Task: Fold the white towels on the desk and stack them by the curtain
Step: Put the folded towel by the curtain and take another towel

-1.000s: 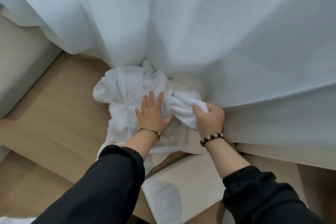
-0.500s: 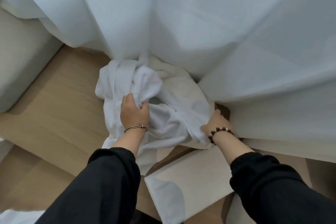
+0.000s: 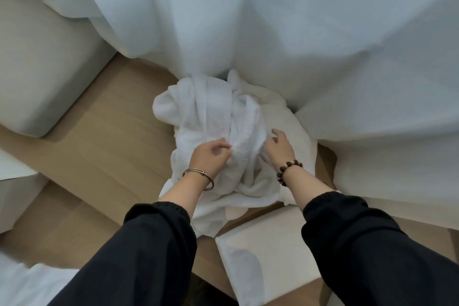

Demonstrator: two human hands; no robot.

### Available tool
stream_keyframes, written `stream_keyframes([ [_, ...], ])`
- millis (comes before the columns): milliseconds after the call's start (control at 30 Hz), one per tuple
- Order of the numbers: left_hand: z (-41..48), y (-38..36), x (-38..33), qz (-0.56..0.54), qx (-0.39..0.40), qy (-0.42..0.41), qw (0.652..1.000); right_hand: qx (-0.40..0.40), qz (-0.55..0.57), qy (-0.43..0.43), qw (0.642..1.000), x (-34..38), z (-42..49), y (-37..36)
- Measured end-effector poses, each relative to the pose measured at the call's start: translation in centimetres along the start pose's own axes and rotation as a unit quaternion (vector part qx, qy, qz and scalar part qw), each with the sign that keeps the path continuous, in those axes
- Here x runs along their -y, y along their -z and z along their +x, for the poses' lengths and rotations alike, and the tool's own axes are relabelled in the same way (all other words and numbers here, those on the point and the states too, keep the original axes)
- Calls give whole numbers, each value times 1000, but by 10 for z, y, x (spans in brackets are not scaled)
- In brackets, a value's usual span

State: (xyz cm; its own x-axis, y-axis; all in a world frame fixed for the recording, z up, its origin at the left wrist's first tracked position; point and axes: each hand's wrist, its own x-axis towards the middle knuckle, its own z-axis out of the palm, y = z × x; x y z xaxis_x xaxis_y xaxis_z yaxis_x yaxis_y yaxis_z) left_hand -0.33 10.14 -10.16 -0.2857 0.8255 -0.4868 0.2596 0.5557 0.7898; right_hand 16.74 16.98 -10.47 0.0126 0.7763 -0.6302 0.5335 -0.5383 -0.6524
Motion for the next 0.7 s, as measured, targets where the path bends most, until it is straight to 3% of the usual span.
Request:
stream_keyframes([
  [33,0,3,4,62,-70,-29,995,-33,27,41,998,5,-2,-2],
  [100,0,9,10,146,-178,-37,972,-44,-56,156,985,14,-6,-9],
  [167,-2,10,10,74,-130,44,988,9,-245,220,944,13,-7,-20],
  [267,4,4,14,29,-43,90,995,88,-430,132,889,6,-5,-31],
  [367,6,8,7,123,-79,55,988,86,-404,31,910,2,-7,-27],
  [467,-2,7,-10,150,-144,-89,974,41,-267,84,959,-1,-13,-16],
  [533,-13,1,-29,120,-121,-199,965,8,-57,76,995,5,-20,0],
  [567,-19,-2,-39,78,-91,-218,969,3,71,44,997,11,-23,11],
  [633,-31,-4,-60,-13,-32,-185,982,43,300,-49,952,23,-25,34],
  [700,-38,-3,-77,-57,14,-139,989,96,378,-117,913,33,-26,55],
])
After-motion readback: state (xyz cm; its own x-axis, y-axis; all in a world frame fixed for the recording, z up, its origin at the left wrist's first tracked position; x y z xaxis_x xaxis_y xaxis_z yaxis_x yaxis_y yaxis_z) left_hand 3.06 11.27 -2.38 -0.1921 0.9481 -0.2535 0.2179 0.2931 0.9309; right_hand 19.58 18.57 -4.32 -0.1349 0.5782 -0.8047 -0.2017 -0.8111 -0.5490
